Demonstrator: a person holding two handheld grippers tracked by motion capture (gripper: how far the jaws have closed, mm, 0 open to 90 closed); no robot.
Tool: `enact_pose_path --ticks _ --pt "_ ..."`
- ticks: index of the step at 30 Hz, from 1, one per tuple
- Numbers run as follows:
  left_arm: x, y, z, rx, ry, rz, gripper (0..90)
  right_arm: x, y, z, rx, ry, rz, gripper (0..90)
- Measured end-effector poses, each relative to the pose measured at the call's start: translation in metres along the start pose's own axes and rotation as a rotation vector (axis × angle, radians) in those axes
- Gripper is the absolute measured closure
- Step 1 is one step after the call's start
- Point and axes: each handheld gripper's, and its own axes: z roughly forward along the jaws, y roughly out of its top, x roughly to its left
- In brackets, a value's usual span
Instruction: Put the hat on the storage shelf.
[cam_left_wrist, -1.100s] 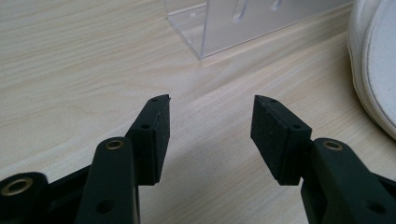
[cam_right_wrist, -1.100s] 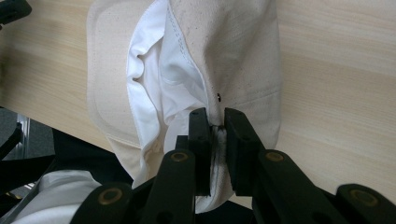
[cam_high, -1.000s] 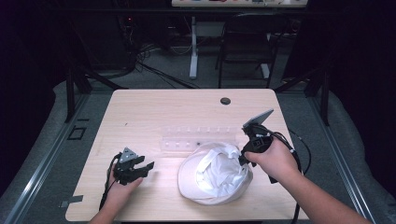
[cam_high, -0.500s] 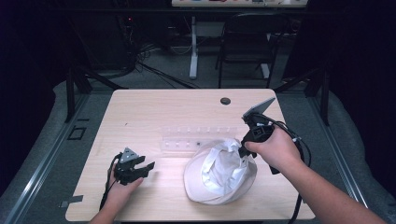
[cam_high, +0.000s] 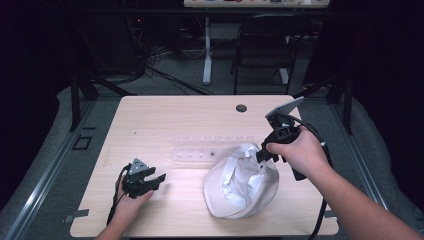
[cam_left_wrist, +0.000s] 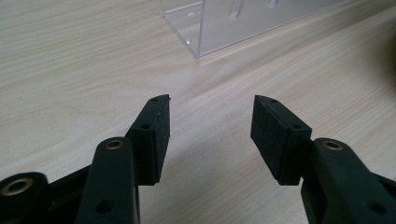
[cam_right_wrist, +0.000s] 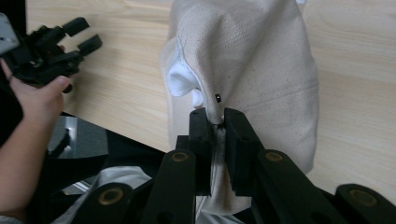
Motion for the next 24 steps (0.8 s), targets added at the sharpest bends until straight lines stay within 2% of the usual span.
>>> enact_pose_path --ticks 1,2,3,4,5,6,7,9,10,13,16,18,21,24 --pt "0.000 0.000 0.000 0.001 0.000 -0.001 47.8 -0.002 0.001 -0.002 -0.007 0.044 0.033 82.4" --pt "0.000 0.000 0.000 0.001 0.000 -0.001 47.9 -0.002 0.001 -0.002 -0.007 0.044 0.033 82.4" --pt "0.000 0.000 0.000 0.001 0.000 -0.001 47.8 -0.005 0.001 -0.004 -0.013 0.083 0.055 82.4" --pt "0.000 0.000 0.000 0.001 0.000 -0.001 47.9 -0.005 0.001 -0.004 -0.013 0.083 0.055 82.4" --pt "0.000 0.000 0.000 0.001 0.000 -0.002 47.8 -0.008 0.002 -0.005 -0.015 0.113 0.067 82.4" --pt "0.000 0.000 0.000 0.001 0.000 -0.002 47.8 -0.010 0.002 -0.007 -0.002 0.120 0.059 82.4" --pt "0.000 0.000 0.001 0.001 0.000 -0.002 47.9 -0.010 0.002 -0.007 -0.018 0.141 0.079 82.4" --pt "0.000 0.000 0.001 0.003 -0.001 -0.003 47.8 -0.012 0.002 -0.008 -0.014 0.149 0.073 82.4" --pt "0.000 0.000 0.001 0.003 -0.001 -0.003 47.9 -0.013 0.002 -0.008 -0.019 0.172 0.084 82.4" --pt "-0.001 -0.001 0.001 -0.004 0.001 -0.007 47.8 -0.016 0.003 -0.009 -0.023 0.204 0.094 82.5" --pt "-0.001 -0.001 0.001 -0.005 0.001 -0.007 47.9 -0.019 0.003 -0.010 -0.009 0.234 0.100 82.5" --pt "-0.001 -0.001 0.002 -0.004 0.001 -0.008 47.8 -0.020 0.003 -0.009 -0.005 0.271 0.109 82.5" --pt "-0.001 -0.001 0.002 -0.003 0.001 -0.008 47.8 -0.020 0.002 -0.008 -0.011 0.296 0.115 82.5" --pt "-0.001 -0.001 0.002 -0.001 -0.001 -0.003 47.8 -0.017 0.002 -0.010 -0.017 0.301 0.115 82.5"
